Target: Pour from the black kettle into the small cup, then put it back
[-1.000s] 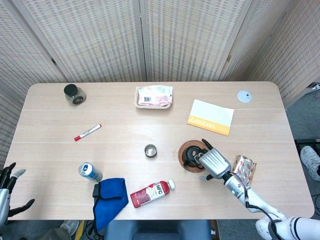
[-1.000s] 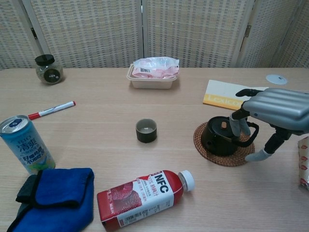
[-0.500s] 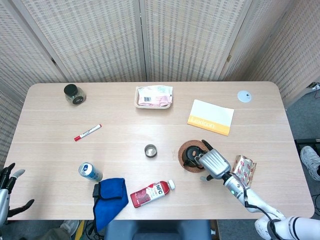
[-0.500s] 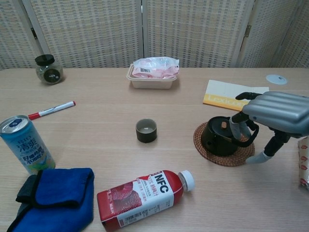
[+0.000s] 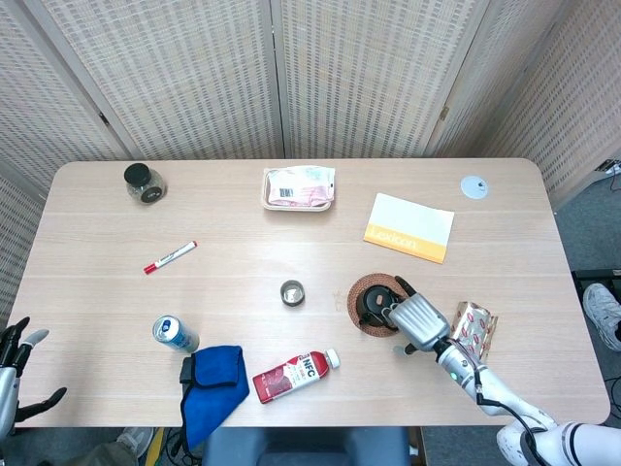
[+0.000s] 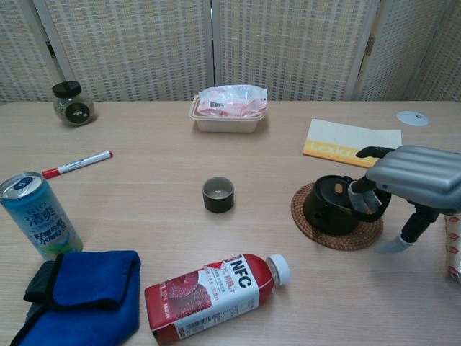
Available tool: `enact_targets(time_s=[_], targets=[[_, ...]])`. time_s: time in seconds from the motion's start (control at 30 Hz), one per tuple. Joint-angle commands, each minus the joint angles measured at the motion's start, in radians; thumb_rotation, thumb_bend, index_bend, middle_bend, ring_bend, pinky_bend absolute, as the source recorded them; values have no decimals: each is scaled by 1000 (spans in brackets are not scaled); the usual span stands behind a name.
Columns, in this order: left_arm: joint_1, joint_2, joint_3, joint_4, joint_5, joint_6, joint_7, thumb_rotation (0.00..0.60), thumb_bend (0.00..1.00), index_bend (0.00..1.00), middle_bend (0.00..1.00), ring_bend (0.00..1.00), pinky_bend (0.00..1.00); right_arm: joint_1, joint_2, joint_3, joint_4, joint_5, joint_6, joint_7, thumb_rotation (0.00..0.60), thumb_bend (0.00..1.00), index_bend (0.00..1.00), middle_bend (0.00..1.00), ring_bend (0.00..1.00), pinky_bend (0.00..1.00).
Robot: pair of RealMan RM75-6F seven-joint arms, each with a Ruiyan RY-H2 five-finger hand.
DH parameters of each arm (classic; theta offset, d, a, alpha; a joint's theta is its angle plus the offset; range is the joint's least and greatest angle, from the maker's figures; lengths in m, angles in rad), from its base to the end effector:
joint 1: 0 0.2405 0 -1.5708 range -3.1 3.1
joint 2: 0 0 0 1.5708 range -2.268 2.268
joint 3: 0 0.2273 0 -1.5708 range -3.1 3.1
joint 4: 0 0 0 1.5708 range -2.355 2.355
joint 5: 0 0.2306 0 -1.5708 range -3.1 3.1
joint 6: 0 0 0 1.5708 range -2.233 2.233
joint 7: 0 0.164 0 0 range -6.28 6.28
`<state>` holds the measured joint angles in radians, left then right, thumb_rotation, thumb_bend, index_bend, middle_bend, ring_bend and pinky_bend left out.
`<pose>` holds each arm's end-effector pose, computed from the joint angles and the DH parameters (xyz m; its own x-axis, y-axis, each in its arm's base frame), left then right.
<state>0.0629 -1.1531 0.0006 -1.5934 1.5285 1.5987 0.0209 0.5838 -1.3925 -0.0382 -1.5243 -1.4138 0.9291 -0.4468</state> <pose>-0.3109 0.1444 0.1267 0.4059 -0.0009 0.9139 0.9094 0.1002 -0.4038 -0.2006 -0.2730 -0.0397 0.7551 -0.2529 0.6049 -0.6225 -0.5661 0.5404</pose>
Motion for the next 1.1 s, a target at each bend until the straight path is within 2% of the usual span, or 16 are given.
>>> enact_targets(time_s=[0.03,0.47,0.63,0.7,0.77,1.1], targets=[[1,0,0,0,0,0,0,600,56,176,23,30,0,0,-1,-4,1,0,-4,-5,436,0,479,542,452,0],[-1,-4,0,8,-6,-8,-6,600,56,176,23,30,0,-10,-3,-19,9,3,-8,-27,445,0,492,555,452,0],[-1,-5,-2,11,-8,-8,-9,600,56,176,23,30,0,-18,-12,-20,23,0,2,-16,529,0,525,581,481,0],[-1,-5,-2,12,-9,-8,-9,600,56,176,23,30,0,-21,-16,-19,32,-5,7,-8,580,0,546,599,498,0],[0,-4,-3,12,-10,-7,-9,600,56,176,23,30,0,-22,-21,-18,40,-7,9,0,600,0,573,622,522,0],[3,-3,-4,8,-12,-2,-3,600,56,176,23,30,0,-8,-40,5,61,-5,-11,65,600,0,748,781,700,0]])
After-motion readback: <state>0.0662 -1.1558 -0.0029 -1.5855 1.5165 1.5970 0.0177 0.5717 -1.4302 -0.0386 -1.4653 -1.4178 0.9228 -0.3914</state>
